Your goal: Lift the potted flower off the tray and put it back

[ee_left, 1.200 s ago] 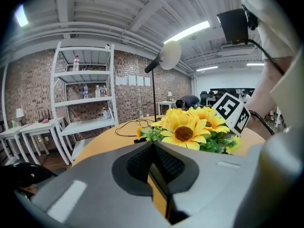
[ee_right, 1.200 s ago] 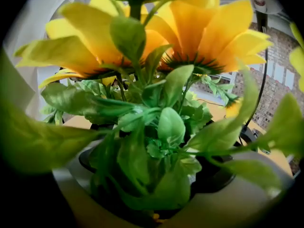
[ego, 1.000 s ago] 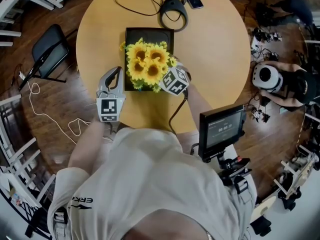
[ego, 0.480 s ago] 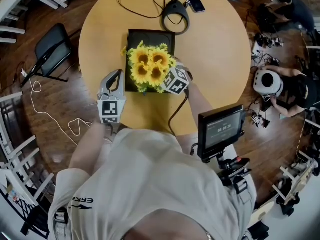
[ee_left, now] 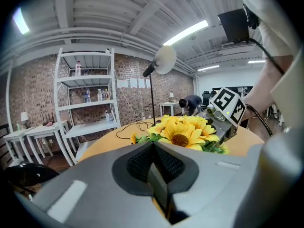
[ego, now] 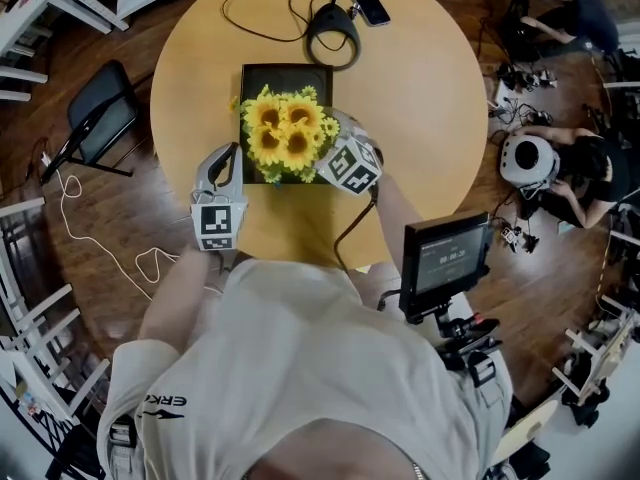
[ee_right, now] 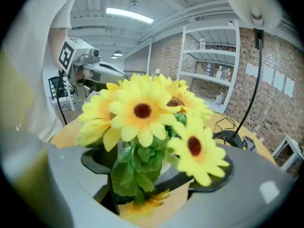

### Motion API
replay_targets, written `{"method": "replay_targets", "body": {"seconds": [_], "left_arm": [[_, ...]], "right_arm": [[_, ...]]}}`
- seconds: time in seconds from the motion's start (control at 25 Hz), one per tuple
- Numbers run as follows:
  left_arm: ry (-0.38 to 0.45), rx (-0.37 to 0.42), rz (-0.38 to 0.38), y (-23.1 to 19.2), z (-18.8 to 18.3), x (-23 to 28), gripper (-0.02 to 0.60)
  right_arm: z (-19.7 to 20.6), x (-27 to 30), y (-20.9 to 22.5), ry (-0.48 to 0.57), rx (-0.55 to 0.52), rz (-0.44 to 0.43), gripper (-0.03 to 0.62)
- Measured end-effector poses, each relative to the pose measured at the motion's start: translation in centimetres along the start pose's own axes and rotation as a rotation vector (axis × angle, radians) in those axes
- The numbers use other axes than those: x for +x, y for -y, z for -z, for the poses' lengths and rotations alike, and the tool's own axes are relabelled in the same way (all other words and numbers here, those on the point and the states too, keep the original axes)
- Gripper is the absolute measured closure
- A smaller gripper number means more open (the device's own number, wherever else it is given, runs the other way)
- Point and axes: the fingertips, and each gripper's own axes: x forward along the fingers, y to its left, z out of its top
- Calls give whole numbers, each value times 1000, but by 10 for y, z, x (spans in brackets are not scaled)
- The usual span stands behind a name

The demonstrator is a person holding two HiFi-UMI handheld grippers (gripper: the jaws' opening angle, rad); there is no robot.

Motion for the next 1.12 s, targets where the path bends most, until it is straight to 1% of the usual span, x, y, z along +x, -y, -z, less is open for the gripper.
{"method": "replay_targets", "body": {"seconds": [0.12,0.32,0.4,0.48,0.56,0.72,0.84,1.12], "left_arm": [[9,6,-10,10,-2,-10,580],[30,-8,-43,12,2,-20,580],[43,-13,-42,14,1,-23,580],[56,-6,-28,19,-2,-27,580],[70,7,-10,24,-5,-30,580],[115,28,37,34,-25,-39,580],[144,32,67,37,-32,-51,580],[185,30,127,33,-29,-95,580]], "right_arm": [[-2,-20,-3,34,-10,27,125],[-11,-47,-2,96,2,72,137],[-14,-58,-1,114,3,98,143],[-18,-69,-5,140,27,124,149],[-24,-82,-10,176,74,151,160],[-41,-107,-23,235,138,202,200],[-53,-122,-39,274,179,243,223],[-73,-129,-92,299,261,309,266]]}}
